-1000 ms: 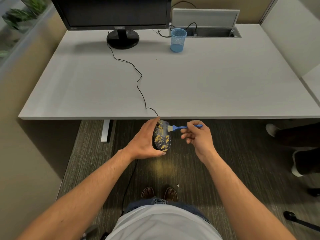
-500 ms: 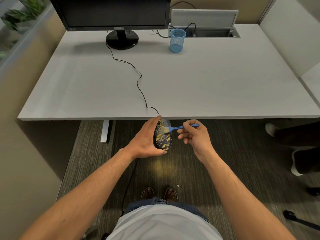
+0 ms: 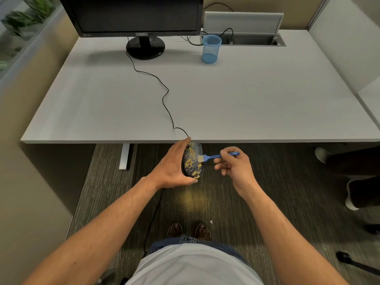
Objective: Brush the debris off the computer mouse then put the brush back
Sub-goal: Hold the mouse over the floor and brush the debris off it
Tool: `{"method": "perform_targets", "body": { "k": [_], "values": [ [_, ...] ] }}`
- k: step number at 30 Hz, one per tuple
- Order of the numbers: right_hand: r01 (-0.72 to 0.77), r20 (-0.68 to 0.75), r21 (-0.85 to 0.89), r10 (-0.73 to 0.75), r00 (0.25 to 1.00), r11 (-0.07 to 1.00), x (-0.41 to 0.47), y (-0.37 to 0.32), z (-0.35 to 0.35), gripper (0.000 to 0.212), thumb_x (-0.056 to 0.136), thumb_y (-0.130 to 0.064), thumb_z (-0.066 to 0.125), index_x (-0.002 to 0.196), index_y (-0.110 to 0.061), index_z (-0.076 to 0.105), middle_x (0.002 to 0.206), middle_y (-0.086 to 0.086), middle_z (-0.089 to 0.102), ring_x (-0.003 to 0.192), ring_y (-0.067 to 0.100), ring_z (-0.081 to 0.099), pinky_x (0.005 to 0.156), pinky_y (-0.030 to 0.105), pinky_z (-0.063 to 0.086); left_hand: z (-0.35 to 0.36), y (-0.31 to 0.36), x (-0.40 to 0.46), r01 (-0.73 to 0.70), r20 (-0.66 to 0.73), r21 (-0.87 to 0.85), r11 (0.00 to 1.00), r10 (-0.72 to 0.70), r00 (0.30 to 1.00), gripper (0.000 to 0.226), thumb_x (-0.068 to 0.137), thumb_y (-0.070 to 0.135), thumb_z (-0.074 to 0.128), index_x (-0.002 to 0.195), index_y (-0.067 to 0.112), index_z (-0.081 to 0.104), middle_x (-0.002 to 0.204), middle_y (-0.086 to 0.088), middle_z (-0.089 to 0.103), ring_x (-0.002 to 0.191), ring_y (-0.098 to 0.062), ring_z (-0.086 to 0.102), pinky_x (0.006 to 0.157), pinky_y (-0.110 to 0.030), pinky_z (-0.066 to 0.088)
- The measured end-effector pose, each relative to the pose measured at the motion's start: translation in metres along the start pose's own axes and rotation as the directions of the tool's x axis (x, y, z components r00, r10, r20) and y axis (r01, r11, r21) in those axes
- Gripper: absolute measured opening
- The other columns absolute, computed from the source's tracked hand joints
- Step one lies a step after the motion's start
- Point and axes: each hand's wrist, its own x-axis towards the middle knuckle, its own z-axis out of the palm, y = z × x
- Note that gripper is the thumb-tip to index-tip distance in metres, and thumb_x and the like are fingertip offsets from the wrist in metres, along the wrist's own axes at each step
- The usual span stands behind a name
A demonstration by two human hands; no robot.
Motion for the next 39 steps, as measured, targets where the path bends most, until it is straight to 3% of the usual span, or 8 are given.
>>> {"method": "perform_targets", "body": {
  "k": [4, 9, 15, 21, 26, 32, 39],
  "values": [
    [-0.004, -0.053, 0.043, 0.006, 0.999, 0.999, 0.001, -0.001, -0.008, 0.007, 0.103, -0.014, 0.055, 0.102, -0.011, 0.061, 0.078, 0.007, 0.073, 0.064, 0.017, 0.066, 0.051, 0.021, 0.048, 0.0, -0.001, 0.001, 0.007, 0.001, -0.004, 1.0, -0.007, 1.0, 0.127, 0.059, 0.054, 0.087, 0.156, 0.024, 0.01, 0.158, -0.001, 0.025, 0.144, -0.016, 0.026, 0.114, -0.03, 0.026],
    [0.02, 0.048, 0.009, -0.02, 0.999, 1.0, -0.002, 0.003, 0.0, 0.007, 0.102, -0.013, 0.056, 0.101, -0.009, 0.061, 0.081, 0.01, 0.073, 0.065, 0.018, 0.068, 0.051, 0.022, 0.048, 0.001, -0.001, 0.003, 0.01, 0.001, 0.002, 1.0, -0.01, 1.0, 0.127, 0.058, 0.055, 0.086, 0.155, 0.026, 0.009, 0.158, -0.001, 0.024, 0.145, -0.016, 0.025, 0.115, -0.03, 0.024],
    [0.01, -0.027, 0.036, -0.009, 1.0, 0.999, -0.003, 0.002, -0.01, 0.007, 0.102, -0.014, 0.056, 0.102, -0.01, 0.062, 0.079, 0.008, 0.072, 0.065, 0.017, 0.067, 0.053, 0.022, 0.047, 0.0, -0.001, 0.005, 0.021, 0.002, -0.003, 1.0, -0.021, 1.0, 0.127, 0.058, 0.054, 0.087, 0.155, 0.027, 0.009, 0.158, 0.0, 0.024, 0.145, -0.016, 0.026, 0.113, -0.029, 0.025],
    [0.027, 0.074, 0.023, -0.028, 0.997, 0.999, -0.004, 0.005, -0.002, 0.006, 0.102, -0.014, 0.057, 0.1, -0.01, 0.061, 0.081, 0.01, 0.073, 0.066, 0.019, 0.068, 0.053, 0.022, 0.049, 0.001, 0.001, 0.006, 0.014, 0.001, -0.005, 1.0, -0.014, 1.0, 0.127, 0.06, 0.049, 0.089, 0.156, 0.023, 0.01, 0.158, -0.002, 0.025, 0.144, -0.017, 0.027, 0.113, -0.029, 0.025],
    [0.009, -0.008, 0.049, -0.008, 1.0, 0.999, -0.002, 0.006, -0.013, 0.006, 0.102, -0.014, 0.057, 0.102, -0.01, 0.061, 0.081, 0.01, 0.072, 0.067, 0.02, 0.067, 0.052, 0.022, 0.047, 0.0, 0.001, 0.005, 0.023, 0.0, -0.01, 1.0, -0.023, 1.0, 0.127, 0.061, 0.048, 0.09, 0.156, 0.023, 0.01, 0.158, -0.001, 0.023, 0.144, -0.017, 0.026, 0.114, -0.03, 0.027],
    [0.03, 0.101, 0.034, -0.033, 0.994, 0.999, -0.003, 0.008, -0.005, 0.006, 0.101, -0.013, 0.057, 0.1, -0.009, 0.061, 0.082, 0.012, 0.072, 0.066, 0.02, 0.068, 0.053, 0.022, 0.048, 0.0, 0.003, 0.008, 0.023, 0.012, -0.004, 1.0, -0.023, 1.0, 0.127, 0.061, 0.047, 0.09, 0.156, 0.02, 0.01, 0.158, -0.003, 0.024, 0.145, -0.018, 0.027, 0.116, -0.033, 0.026],
    [0.021, 0.018, 0.096, -0.023, 1.0, 0.995, -0.002, 0.008, -0.014, 0.006, 0.101, -0.014, 0.056, 0.101, -0.01, 0.06, 0.08, 0.009, 0.072, 0.065, 0.018, 0.067, 0.052, 0.022, 0.047, -0.004, 0.002, 0.009, 0.026, 0.006, -0.01, 1.0, -0.026, 1.0, 0.127, 0.061, 0.046, 0.09, 0.156, 0.021, 0.01, 0.158, -0.003, 0.024, 0.144, -0.018, 0.027, 0.116, -0.035, 0.03]
  ]
}}
